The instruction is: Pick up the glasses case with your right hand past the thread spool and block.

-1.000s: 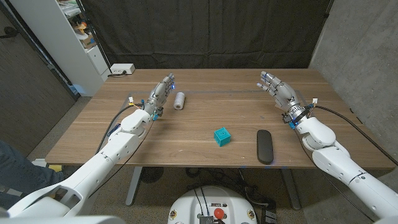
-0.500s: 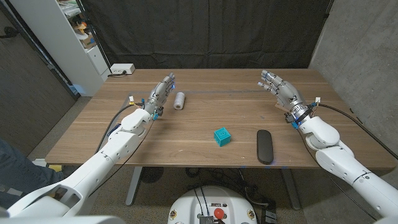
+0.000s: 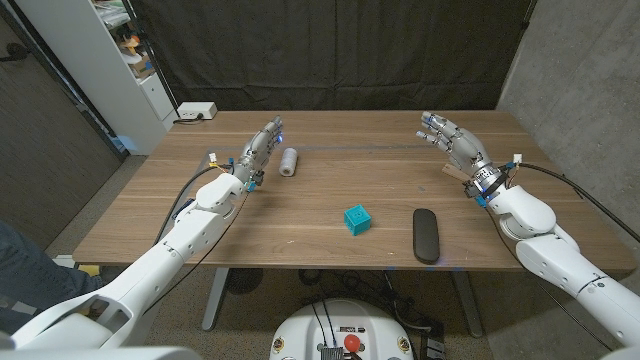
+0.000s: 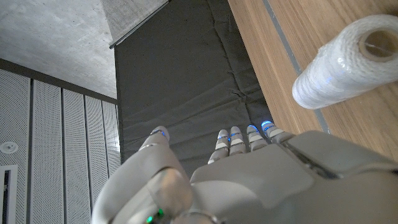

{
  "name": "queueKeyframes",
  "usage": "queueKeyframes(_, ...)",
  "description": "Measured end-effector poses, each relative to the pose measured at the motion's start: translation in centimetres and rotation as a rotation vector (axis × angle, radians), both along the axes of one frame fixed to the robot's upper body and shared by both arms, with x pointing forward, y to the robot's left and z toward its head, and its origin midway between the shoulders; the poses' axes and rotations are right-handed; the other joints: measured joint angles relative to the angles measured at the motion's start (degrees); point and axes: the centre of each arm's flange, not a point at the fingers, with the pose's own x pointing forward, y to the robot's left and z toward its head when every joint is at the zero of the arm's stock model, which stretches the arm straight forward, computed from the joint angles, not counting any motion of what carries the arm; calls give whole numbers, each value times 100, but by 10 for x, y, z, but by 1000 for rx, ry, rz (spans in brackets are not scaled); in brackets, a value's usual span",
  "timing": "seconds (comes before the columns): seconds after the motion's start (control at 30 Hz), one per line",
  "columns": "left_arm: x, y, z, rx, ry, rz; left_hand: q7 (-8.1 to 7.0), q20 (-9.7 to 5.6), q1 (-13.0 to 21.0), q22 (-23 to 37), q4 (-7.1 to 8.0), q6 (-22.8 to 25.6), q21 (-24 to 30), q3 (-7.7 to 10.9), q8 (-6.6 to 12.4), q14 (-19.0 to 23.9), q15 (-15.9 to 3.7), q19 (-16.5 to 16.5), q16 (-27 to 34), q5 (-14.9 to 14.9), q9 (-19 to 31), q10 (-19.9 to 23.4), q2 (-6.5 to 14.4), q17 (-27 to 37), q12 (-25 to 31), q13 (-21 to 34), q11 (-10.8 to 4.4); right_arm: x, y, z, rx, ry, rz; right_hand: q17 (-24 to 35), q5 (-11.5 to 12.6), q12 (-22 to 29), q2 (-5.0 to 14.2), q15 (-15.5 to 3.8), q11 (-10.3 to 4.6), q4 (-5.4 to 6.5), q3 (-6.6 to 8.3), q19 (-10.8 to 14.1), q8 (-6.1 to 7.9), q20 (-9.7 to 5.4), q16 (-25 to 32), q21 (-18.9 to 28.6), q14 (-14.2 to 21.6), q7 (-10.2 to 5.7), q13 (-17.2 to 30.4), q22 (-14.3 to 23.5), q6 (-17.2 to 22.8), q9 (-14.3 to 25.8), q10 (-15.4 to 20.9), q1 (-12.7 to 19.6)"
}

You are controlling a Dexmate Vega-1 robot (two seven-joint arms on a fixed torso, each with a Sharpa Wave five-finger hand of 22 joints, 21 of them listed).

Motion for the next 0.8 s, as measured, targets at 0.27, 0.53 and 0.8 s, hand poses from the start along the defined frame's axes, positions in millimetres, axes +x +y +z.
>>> queueKeyframes(0.27,-1,-3,2,7,-1,3,0,0,0,0,0,0,0,0,0,0,0,0,0,0,0,0,0,0,0,0,0,-5,-3,0,-27,-20,20,0,0,0,-21,1,0,-17,-15,0,0,0,0,0,42,-55,0,0,12,0,0,21)
queueKeyframes(0.53,-2,-6,0,13,6,3,0,0,0,0,0,0,0,0,0,0,0,0,0,0,0,0,0,0,0,0,0,-7,-7,-1,-38,-34,43,-28,67,0,-172,-1,-53,-197,-10,71,0,-10,0,0,103,-134,0,0,72,-16,53,172)
queueKeyframes(0.8,-2,-9,-1,20,12,4,0,0,0,0,-24,0,0,-24,0,0,0,0,0,0,0,0,0,0,0,0,0,-11,-9,-2,-50,-54,55,-55,84,0,-286,-11,-105,-260,-25,71,42,-10,0,0,154,-298,0,0,166,-16,105,286)
